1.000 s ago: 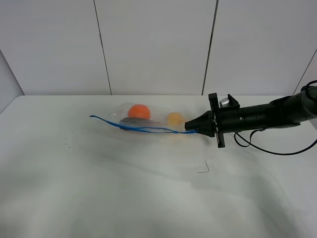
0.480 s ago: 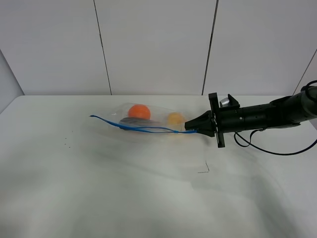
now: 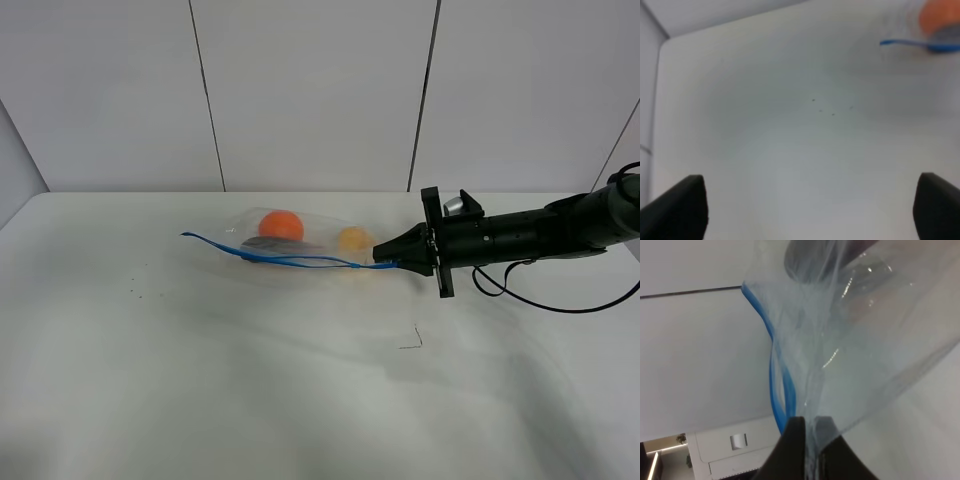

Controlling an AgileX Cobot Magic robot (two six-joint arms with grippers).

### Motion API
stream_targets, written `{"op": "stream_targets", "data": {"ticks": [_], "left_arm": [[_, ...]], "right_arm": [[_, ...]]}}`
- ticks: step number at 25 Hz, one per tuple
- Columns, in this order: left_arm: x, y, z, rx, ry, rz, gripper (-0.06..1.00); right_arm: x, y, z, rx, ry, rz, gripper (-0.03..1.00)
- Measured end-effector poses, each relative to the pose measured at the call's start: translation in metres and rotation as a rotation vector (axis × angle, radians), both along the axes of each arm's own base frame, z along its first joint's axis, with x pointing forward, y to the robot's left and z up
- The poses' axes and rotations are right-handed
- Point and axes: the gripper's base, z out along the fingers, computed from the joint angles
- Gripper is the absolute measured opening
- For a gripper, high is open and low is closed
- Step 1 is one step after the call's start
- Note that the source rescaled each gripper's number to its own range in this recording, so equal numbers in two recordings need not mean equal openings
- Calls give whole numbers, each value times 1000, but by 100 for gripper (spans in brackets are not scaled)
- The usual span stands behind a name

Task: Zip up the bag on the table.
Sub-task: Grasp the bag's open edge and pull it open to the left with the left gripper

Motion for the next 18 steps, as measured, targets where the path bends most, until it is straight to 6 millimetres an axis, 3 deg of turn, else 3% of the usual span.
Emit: {"op": "stream_targets", "data": {"ticks": [6,8,14,18], "left_arm": [[58,0,-19,467,148,-324,98],[76,-1,-27,553,173,-408,98],[117,-17,-48,517,164,-517,98],[132,-48,-60,471,135,-630,97]], "right_arm": [[0,0,0,0,0,0,0],[0,0,0,0,0,0,0],[0,0,0,0,0,0,0],[0,0,0,0,0,0,0]]}}
